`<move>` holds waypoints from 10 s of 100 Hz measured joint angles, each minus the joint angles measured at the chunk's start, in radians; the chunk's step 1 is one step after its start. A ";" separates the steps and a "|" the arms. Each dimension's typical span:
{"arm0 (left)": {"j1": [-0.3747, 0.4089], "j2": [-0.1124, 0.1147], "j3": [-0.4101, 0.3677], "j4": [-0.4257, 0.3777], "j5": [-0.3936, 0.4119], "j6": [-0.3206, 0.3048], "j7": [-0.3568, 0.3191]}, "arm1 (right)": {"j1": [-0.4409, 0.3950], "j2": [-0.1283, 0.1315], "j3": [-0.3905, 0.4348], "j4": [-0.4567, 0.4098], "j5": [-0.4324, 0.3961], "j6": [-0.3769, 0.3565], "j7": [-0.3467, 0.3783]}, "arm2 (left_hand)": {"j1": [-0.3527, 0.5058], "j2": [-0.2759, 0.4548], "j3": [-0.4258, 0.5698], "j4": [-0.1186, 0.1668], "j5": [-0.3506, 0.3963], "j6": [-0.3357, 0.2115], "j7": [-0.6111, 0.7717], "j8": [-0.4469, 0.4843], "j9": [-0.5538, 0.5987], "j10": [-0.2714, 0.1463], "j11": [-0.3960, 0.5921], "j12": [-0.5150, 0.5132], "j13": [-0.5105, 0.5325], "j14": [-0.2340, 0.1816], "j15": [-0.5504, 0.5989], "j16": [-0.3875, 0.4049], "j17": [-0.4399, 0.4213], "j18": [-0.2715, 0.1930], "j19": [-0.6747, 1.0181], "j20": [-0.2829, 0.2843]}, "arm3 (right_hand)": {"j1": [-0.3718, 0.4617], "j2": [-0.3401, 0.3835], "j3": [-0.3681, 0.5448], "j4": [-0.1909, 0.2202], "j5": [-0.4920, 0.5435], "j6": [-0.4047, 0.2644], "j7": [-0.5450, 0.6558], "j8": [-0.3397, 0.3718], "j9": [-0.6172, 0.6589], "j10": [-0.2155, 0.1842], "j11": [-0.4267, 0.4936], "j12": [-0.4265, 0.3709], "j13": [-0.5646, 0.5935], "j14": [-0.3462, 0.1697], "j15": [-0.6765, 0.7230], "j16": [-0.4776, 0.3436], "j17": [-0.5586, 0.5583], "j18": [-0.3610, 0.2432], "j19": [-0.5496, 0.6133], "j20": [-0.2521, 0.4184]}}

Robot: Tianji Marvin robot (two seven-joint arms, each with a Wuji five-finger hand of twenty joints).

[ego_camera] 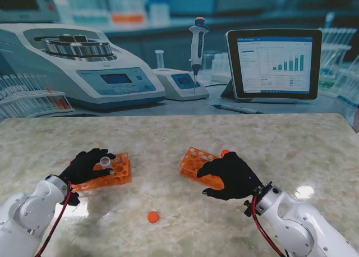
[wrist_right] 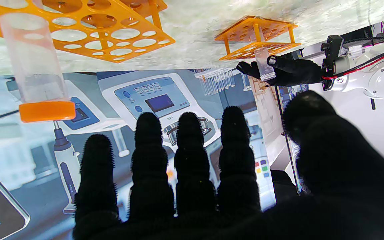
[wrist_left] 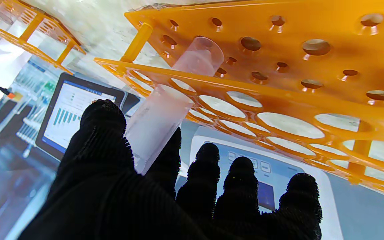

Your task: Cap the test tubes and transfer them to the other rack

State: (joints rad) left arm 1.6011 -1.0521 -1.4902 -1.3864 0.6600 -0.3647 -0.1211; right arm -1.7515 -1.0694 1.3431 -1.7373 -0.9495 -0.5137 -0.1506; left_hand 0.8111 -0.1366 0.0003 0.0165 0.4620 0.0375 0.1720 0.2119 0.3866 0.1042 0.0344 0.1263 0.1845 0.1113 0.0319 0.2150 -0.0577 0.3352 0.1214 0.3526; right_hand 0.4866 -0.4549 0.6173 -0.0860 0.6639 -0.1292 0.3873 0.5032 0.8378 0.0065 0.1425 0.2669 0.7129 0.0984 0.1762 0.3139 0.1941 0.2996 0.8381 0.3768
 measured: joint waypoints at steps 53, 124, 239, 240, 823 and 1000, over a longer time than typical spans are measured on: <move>-0.023 -0.001 0.042 0.015 0.000 0.022 0.007 | 0.004 0.001 -0.009 0.001 0.004 -0.001 0.008 | 0.002 0.000 0.000 -0.007 0.000 0.000 0.000 0.000 -0.012 0.000 -0.003 -0.001 -0.009 -0.003 -0.001 -0.001 -0.002 -0.001 -0.001 0.000 | 0.000 0.000 -0.013 0.000 0.000 0.000 0.000 0.000 0.000 0.000 0.000 0.000 0.000 0.000 0.000 0.000 0.000 0.000 0.000 0.000; -0.052 -0.008 0.070 0.076 -0.023 0.014 0.042 | 0.008 0.001 -0.015 0.003 0.007 -0.001 0.014 | 0.046 0.019 -0.069 -0.032 0.078 -0.181 0.127 0.039 -0.008 -0.175 0.064 -0.001 -0.009 -0.057 0.001 -0.001 -0.012 -0.036 -0.017 0.000 | 0.000 0.000 -0.013 0.000 0.000 0.000 0.000 0.000 0.000 0.000 0.000 0.000 0.000 0.000 0.000 0.000 0.000 0.000 0.000 0.000; -0.015 -0.020 0.033 0.019 -0.045 -0.016 0.072 | 0.010 0.002 -0.017 0.003 0.013 -0.001 0.022 | 0.057 0.018 -0.090 -0.032 0.099 -0.185 0.164 0.047 0.032 -0.183 0.075 0.001 0.008 -0.058 0.002 -0.001 -0.012 -0.037 -0.019 0.000 | 0.000 0.024 -0.024 0.000 0.000 0.000 0.000 0.000 0.000 0.000 0.000 0.000 0.000 0.000 0.000 0.000 0.000 0.000 0.000 0.000; -0.015 -0.020 0.033 0.019 -0.045 -0.016 0.072 | 0.010 0.002 -0.017 0.003 0.013 -0.001 0.022 | 0.057 0.018 -0.090 -0.032 0.099 -0.185 0.164 0.047 0.032 -0.183 0.075 0.001 0.008 -0.058 0.002 -0.001 -0.012 -0.037 -0.019 0.000 | 0.000 0.024 -0.024 0.000 0.000 0.000 0.000 0.000 0.000 0.000 0.000 0.000 0.000 0.000 0.000 0.000 0.000 0.000 0.000 0.000; -0.009 -0.063 0.216 -0.173 -0.205 -0.188 0.166 | 0.457 0.007 -0.761 0.227 0.129 0.009 0.111 | 0.182 -0.211 0.155 -0.018 0.152 -0.131 1.095 1.257 0.663 -0.059 0.829 1.000 0.875 -0.041 1.262 0.902 1.083 -0.038 1.619 0.303 | 0.072 -0.087 0.104 0.001 0.000 0.064 -0.001 0.079 -0.005 0.026 0.112 0.258 0.064 -0.010 0.134 0.306 0.095 -0.056 0.135 0.231; 0.010 -0.059 0.190 -0.183 -0.178 -0.214 0.178 | 0.562 0.003 -0.822 0.281 0.138 0.095 0.173 | 0.171 -0.202 0.143 -0.019 0.152 -0.144 1.095 1.257 0.663 -0.060 0.829 1.001 0.875 -0.041 1.262 0.876 1.083 -0.040 1.619 0.286 | 0.115 -0.084 0.115 0.001 0.001 -0.054 0.014 0.012 -0.017 -0.015 -0.028 -0.013 -0.002 -0.011 0.072 0.225 0.077 -0.067 0.146 0.242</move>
State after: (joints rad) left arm 1.6114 -1.1112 -1.2998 -1.5694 0.4819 -0.5786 0.0564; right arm -1.1896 -1.0666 0.5212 -1.4564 -0.8119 -0.4191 0.0227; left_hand 0.9816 -0.3390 0.1434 -0.0022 0.6137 -0.1064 1.2670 1.4690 1.0495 0.0445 0.8639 1.1268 1.0592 0.0699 1.2941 1.0912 1.0249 0.2954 1.7404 0.6385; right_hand 0.6016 -0.5392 0.7324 -0.0855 0.6645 -0.1830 0.4017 0.5154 0.8208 -0.0084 0.1140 0.2542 0.7112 0.0875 0.2477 0.5391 0.2714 0.2324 0.9837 0.6187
